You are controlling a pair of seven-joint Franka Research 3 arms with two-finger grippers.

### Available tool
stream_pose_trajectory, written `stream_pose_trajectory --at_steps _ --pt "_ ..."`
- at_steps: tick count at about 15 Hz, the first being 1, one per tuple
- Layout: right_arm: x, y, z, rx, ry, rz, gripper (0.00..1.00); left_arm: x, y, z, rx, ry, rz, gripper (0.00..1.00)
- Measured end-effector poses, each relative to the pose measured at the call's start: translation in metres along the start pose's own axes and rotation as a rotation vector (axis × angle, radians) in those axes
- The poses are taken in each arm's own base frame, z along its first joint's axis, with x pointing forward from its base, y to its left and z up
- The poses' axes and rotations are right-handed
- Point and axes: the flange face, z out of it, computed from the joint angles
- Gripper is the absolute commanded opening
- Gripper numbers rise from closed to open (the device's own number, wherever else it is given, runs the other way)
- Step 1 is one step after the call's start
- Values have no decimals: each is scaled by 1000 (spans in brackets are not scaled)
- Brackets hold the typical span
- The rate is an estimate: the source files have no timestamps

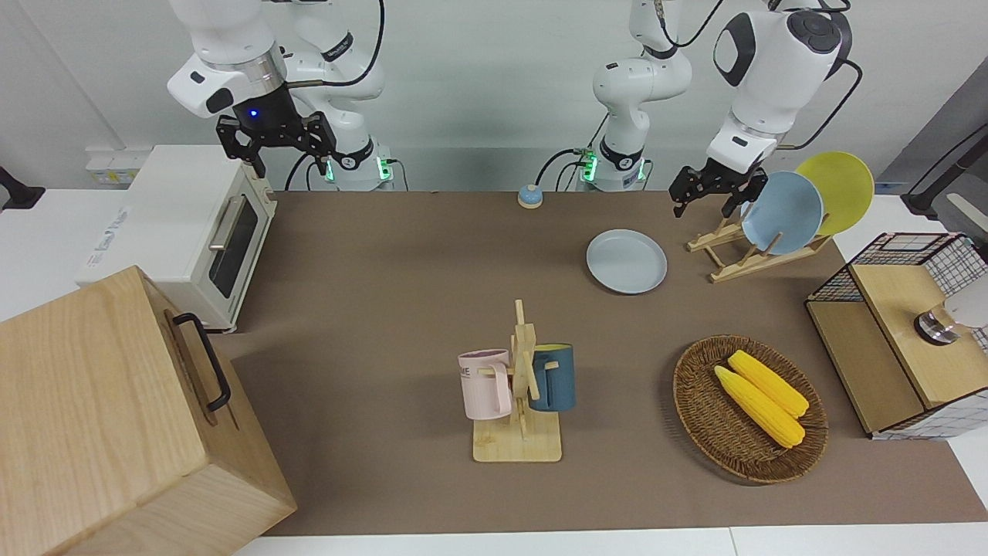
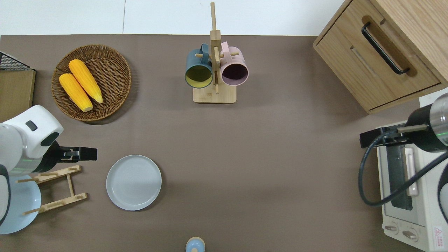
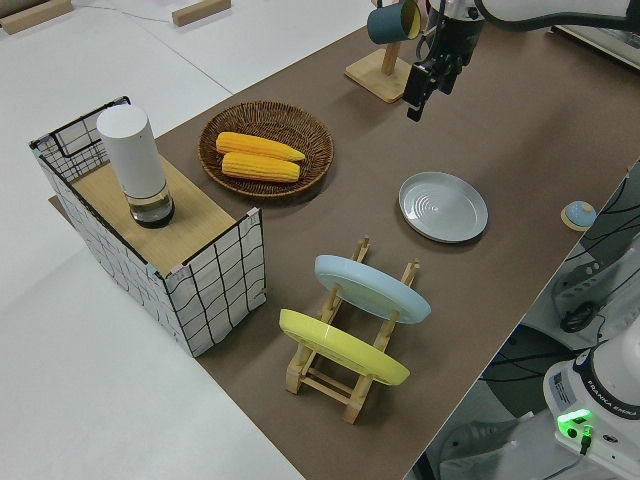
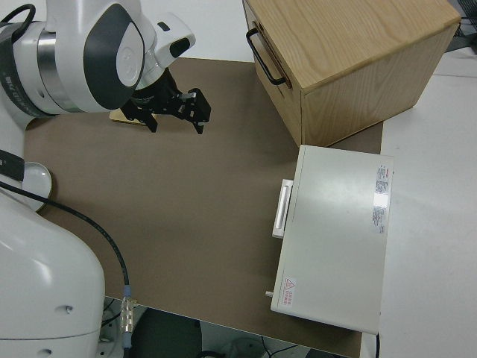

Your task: Pick gray plate from table and place it on lower plate rack with left arm

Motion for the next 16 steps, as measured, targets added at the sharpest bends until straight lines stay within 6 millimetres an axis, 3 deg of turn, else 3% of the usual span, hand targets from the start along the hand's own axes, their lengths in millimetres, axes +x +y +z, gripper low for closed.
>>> stream_pose_trajectory --at_steps 6,12,16 --pt "0 0 0 0 0 0 987 -6 -5 54 5 7 -9 1000" --pt "0 0 0 0 0 0 987 -25 -8 125 16 21 -13 1000" --pt "0 0 0 0 0 0 990 -36 -10 154 20 38 -15 1000"
